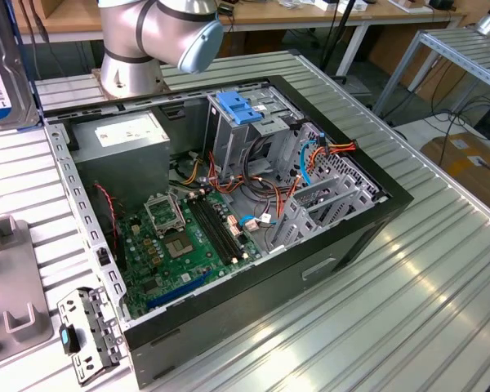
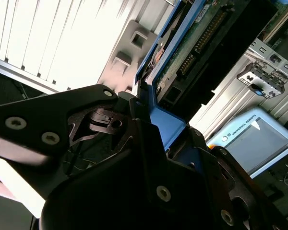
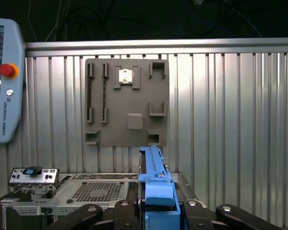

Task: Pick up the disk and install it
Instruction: 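Pick up the disk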

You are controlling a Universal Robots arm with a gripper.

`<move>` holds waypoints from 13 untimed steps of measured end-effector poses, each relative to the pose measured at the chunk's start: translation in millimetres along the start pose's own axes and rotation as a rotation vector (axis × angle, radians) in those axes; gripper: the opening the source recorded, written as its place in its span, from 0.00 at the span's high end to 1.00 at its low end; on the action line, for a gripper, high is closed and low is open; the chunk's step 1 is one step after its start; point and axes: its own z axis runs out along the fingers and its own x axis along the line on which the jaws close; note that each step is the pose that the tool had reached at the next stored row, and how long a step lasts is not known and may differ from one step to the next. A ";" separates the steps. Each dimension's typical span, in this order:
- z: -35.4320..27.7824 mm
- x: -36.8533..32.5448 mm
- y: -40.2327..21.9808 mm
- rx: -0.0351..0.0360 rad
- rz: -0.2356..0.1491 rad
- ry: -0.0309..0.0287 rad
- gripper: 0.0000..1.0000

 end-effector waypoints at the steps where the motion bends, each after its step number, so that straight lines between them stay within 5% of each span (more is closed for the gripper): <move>1: 0.0 -0.1 -2.2 0.0000 0.000 0.0000 0.63; 13: 0.4 -0.7 -29.6 0.0000 0.000 0.0000 0.63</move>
